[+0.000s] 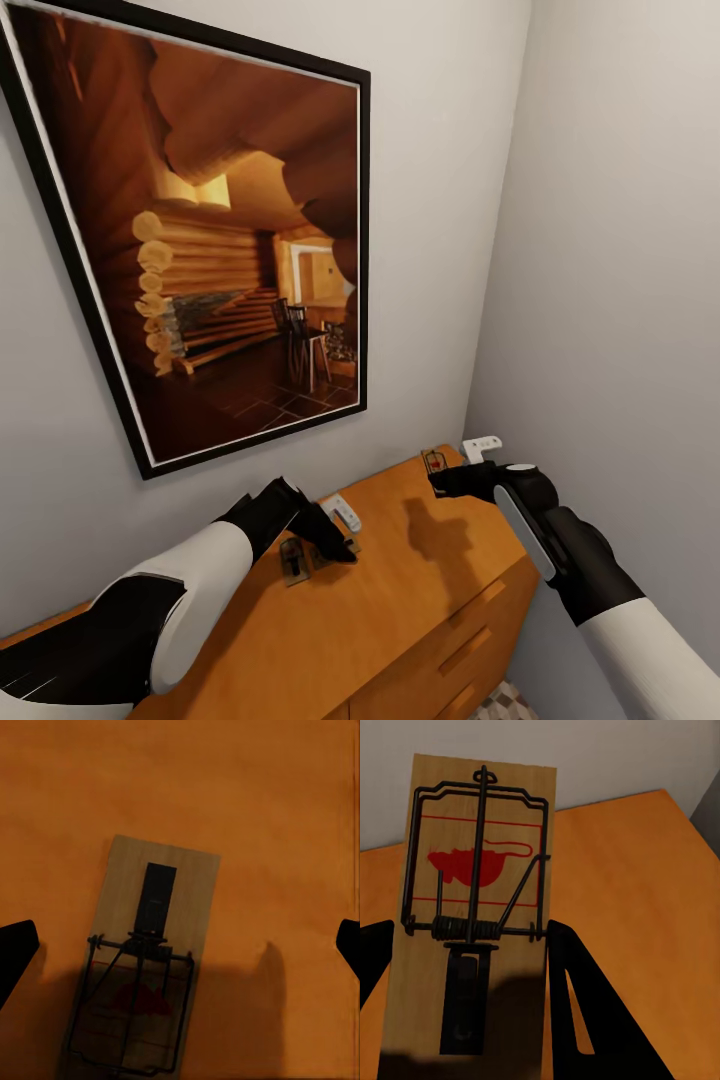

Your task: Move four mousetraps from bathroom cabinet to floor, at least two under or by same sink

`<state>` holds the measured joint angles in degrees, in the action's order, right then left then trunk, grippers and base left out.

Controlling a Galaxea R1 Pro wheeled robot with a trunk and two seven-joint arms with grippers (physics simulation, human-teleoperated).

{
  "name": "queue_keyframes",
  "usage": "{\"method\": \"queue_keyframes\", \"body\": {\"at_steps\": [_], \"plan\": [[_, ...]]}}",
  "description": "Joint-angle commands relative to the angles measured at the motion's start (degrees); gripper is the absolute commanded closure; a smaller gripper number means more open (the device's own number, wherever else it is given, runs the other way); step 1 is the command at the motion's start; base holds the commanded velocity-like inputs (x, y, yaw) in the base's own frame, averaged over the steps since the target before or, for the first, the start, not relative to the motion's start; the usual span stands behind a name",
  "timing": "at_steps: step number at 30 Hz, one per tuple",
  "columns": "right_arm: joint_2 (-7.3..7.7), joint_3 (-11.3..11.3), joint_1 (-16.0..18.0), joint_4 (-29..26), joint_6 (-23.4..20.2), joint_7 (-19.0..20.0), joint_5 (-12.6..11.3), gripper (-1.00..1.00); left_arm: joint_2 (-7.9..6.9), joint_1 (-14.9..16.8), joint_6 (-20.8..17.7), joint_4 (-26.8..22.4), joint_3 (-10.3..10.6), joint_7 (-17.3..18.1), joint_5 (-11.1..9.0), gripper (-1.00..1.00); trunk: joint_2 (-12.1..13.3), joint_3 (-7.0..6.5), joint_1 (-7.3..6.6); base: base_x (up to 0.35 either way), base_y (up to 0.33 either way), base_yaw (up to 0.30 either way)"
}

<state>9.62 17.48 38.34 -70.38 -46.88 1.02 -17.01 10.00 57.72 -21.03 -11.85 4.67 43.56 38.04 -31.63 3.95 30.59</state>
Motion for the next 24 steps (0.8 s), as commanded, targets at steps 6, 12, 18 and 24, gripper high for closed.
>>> {"method": "queue_keyframes", "body": {"at_steps": [6, 12, 18, 24], "plan": [[0.05, 0.1, 0.1, 0.0, -0.2, 0.1, -0.2, 1.0, 0.0, 0.0, -0.5, 0.0, 0.2, 0.9, 0.0, -1.0, -0.1, 0.12, 0.03, 0.0, 0.0, 0.0], [0.05, 0.1, 0.1, 0.1, -0.2, 0.1, -0.2, 1.0, 0.0, 0.0, -0.5, 0.0, 0.1, 0.6, 0.1, -1.0, -0.1, 0.12, 0.03, 0.0, 0.0, 0.0], [0.05, 0.1, 0.1, 0.1, -0.2, 0.1, -0.2, 1.0, 0.0, 0.0, -0.5, 0.1, 0.1, 0.5, 0.4, -1.0, -0.1, 0.12, 0.03, 0.0, 0.0, 0.0], [0.05, 0.1, 0.1, 0.1, -0.2, 0.1, -0.3, 1.0, 0.0, 0.0, -0.5, 0.2, 0.1, -0.3, 0.5, -1.0, -0.1, 0.12, 0.03, 0.0, 0.0, 0.0]]}}
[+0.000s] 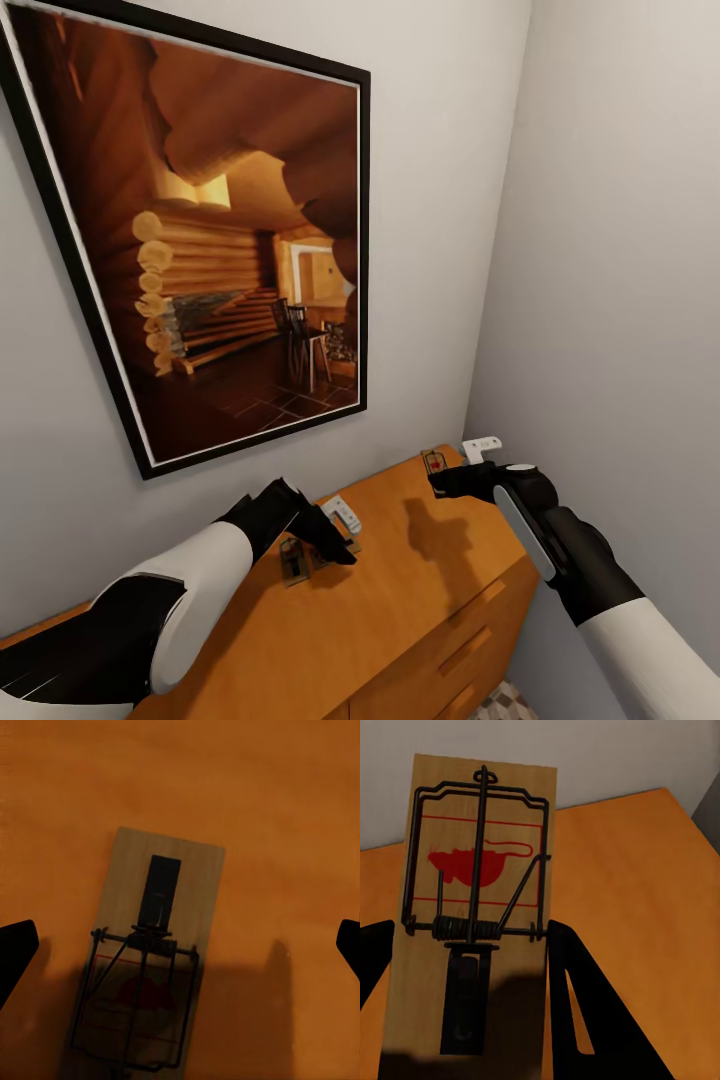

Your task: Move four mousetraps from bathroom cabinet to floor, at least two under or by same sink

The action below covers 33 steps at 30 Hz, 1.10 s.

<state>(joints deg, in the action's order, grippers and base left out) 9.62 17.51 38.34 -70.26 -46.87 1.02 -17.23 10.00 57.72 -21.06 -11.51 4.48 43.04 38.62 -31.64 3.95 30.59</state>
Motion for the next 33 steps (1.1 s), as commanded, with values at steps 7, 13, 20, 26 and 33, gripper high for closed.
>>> {"method": "queue_keyframes", "body": {"at_steps": [7, 13, 20, 26, 33], "plan": [[0.05, 0.1, 0.1, 0.0, -0.2, 0.1, -0.1, 1.0, 0.0, 0.0, -0.6, 0.0, 0.3, -0.6, -0.1, -1.0, -0.1, 0.12, 0.03, 0.0, 0.0, 0.0], [0.05, 0.1, 0.1, 0.0, -0.2, 0.1, -0.1, 1.0, 0.0, 0.0, -0.6, 0.0, 0.3, -0.6, -0.1, -1.0, -0.1, 0.12, 0.03, 0.0, 0.0, 0.0], [0.05, 0.1, 0.1, 0.0, -0.2, 0.1, -0.2, 1.0, 0.0, 0.0, -0.6, 0.0, 0.3, -0.7, -0.1, -1.0, -0.1, 0.12, 0.03, 0.0, 0.0, 0.0], [0.03, 0.2, 0.1, 0.0, -0.2, 0.1, -0.2, 1.0, 0.0, 0.0, -0.6, 0.0, 0.3, -0.7, -0.1, -1.0, -0.1, 0.12, 0.03, 0.0, 0.0, 0.0], [0.0, 0.2, 0.1, 0.0, -0.2, 0.1, -0.3, 1.0, 0.0, 0.0, -0.7, 0.0, 0.3, -0.7, -0.1, -1.0, -2.5, 1.2, 1.35, 0.0, 0.0, 0.0]]}}
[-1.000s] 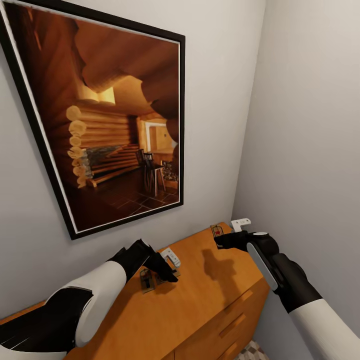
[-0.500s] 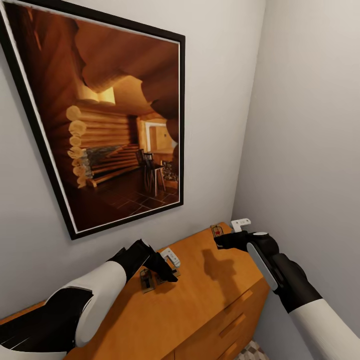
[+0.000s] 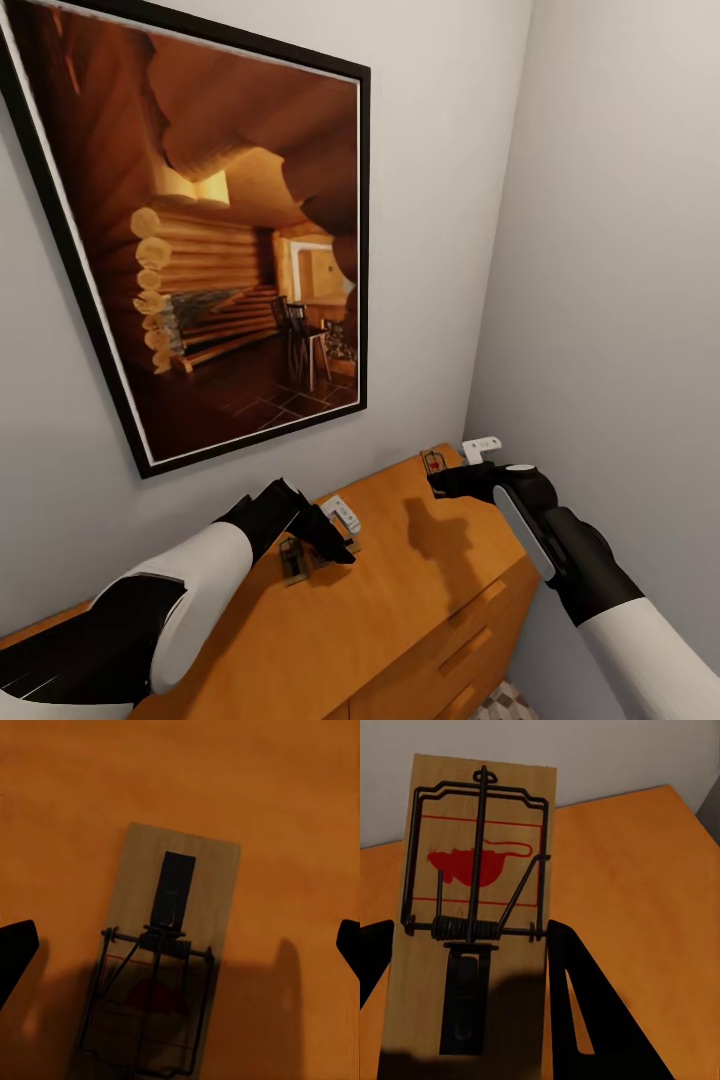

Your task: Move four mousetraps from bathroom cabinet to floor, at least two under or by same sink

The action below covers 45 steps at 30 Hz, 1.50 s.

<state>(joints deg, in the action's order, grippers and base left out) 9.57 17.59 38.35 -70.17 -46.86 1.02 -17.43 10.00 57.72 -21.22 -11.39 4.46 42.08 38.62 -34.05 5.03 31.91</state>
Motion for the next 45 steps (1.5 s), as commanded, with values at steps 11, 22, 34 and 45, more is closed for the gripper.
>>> {"method": "queue_keyframes", "body": {"at_steps": [11, 22, 34, 45], "plan": [[0.02, 0.1, 0.1, -0.1, -0.2, 0.1, -0.1, 1.0, 0.0, 0.0, -0.5, -0.1, 0.3, 0.3, -0.1, -1.0, -0.1, 0.11, 0.03, 0.0, 0.0, 0.0], [0.02, 0.1, 0.1, 0.1, -0.1, 0.1, -0.1, 1.0, 0.0, 0.0, -0.5, -0.1, 0.3, 0.2, -0.1, -1.0, -0.1, 0.11, 0.03, 0.0, 0.0, 0.0], [0.01, 0.2, 0.1, 0.5, 0.3, 0.1, -0.2, 1.0, 0.0, 0.0, -0.6, -0.1, 0.3, 0.2, -0.1, -1.0, -0.1, 0.11, 0.03, 0.0, 0.0, 0.0], [0.01, 0.2, 0.1, 0.6, 0.3, 0.2, -0.2, 1.0, 0.0, 0.0, -0.6, -0.1, 0.3, 0.2, -0.1, -1.0, -2.1, 1.01, 1.12, 0.0, 0.0, 0.0]]}}
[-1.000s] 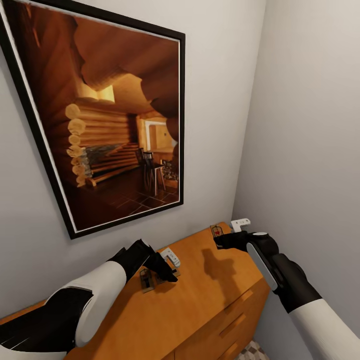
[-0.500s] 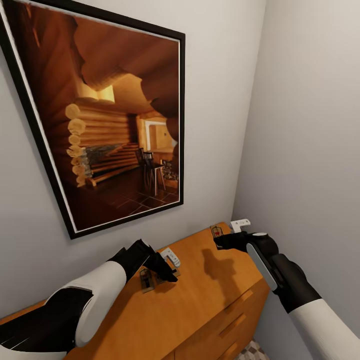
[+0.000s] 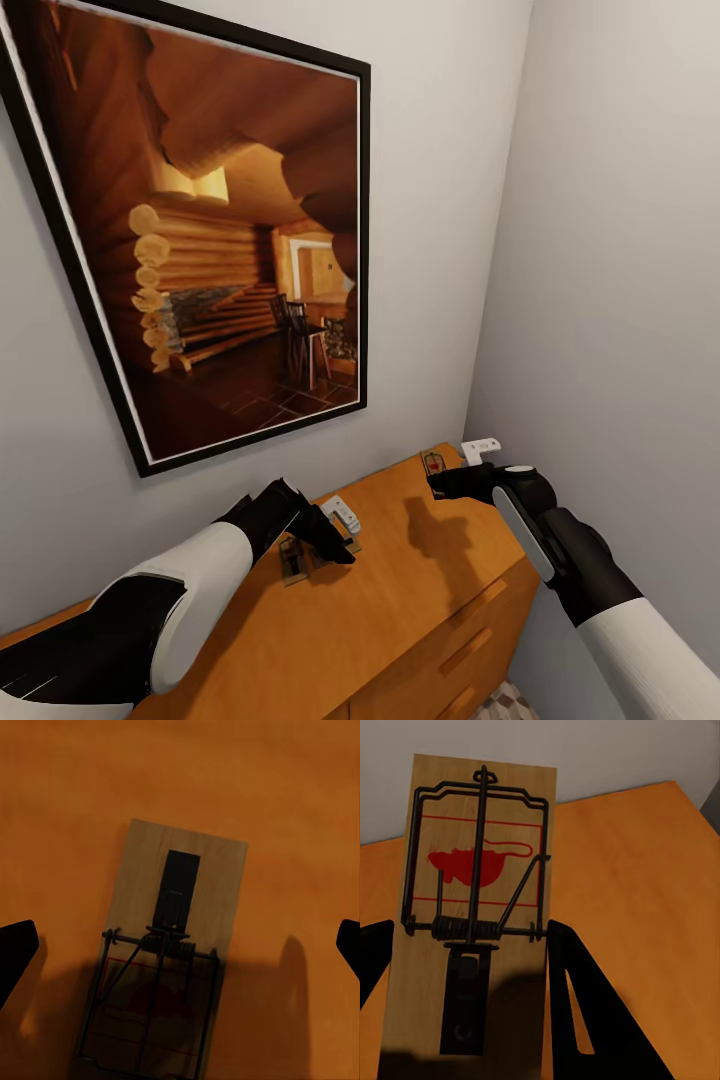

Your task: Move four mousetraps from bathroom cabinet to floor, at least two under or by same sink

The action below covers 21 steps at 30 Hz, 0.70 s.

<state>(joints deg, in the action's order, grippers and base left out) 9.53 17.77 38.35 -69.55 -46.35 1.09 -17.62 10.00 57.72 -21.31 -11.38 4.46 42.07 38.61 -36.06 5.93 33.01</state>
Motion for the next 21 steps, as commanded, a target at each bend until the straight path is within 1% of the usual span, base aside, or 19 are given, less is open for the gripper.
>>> {"method": "queue_keyframes", "body": {"at_steps": [1, 12, 17, 21], "plan": [[0.05, 0.1, 0.1, -0.1, -0.2, 0.1, 0.0, 1.0, 0.0, 0.0, -0.5, -0.1, 0.3, 0.2, -0.1, -1.0, -0.1, 0.11, 0.02, 0.0, 0.0, 0.0], [0.05, 0.1, 0.1, -0.1, -0.3, 0.1, -0.1, 1.0, 0.0, 0.0, -0.5, -0.1, 0.3, 0.2, -0.1, -1.0, -0.1, 0.11, 0.02, 0.0, 0.0, 0.0], [0.05, 0.1, 0.1, -0.1, -0.3, 0.1, -0.1, 1.0, 0.0, 0.0, -0.5, -0.1, 0.3, 0.2, -0.1, -1.0, -2.1, 1.01, 1.12, 0.0, 0.0, 0.0], [0.05, 0.1, 0.1, -0.1, -0.3, 0.1, -0.1, 1.0, 0.0, 0.0, -0.5, -0.1, 0.3, -0.1, -0.1, -1.0, -2.1, 1.01, 1.12, 0.0, 0.0, 0.0]]}}
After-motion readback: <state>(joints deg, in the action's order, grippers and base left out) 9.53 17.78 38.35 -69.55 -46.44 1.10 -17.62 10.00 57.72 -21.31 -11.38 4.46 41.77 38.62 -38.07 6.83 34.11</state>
